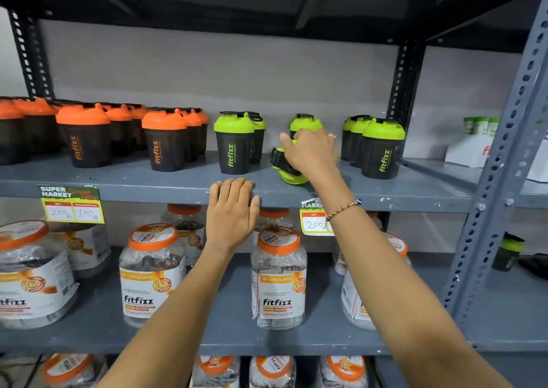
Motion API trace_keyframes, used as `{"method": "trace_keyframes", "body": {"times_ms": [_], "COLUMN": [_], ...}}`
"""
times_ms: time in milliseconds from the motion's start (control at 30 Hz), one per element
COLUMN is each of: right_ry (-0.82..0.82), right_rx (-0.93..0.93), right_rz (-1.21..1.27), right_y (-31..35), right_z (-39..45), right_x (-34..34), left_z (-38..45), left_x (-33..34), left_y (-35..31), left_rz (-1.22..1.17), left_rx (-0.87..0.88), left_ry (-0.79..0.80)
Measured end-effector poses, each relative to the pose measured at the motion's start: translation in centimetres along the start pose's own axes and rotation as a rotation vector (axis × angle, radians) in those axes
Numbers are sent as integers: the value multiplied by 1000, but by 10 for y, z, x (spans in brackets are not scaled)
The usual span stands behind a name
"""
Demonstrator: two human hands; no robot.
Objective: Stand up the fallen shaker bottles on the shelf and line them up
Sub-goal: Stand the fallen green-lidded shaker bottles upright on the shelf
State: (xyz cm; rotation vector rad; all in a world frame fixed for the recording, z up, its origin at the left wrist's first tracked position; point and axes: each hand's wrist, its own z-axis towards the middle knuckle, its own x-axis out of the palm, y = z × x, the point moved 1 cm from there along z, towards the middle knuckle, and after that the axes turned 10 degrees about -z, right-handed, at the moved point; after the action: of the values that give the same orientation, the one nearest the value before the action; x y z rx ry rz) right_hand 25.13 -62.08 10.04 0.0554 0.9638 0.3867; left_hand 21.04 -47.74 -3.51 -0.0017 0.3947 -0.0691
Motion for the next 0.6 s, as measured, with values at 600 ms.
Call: {"method": "trace_keyframes", "body": {"times_ms": [600], "right_ry": [368], "right_rx": [-281], "right_rz": [192], "right_y": [-61], "right_z": [30], "right_x": [-40], "left_z": [-1], "left_x": [-4], "left_y": [-2], "left_rz": [-9], "left_rx": [-15], "left_ry": [36]}}
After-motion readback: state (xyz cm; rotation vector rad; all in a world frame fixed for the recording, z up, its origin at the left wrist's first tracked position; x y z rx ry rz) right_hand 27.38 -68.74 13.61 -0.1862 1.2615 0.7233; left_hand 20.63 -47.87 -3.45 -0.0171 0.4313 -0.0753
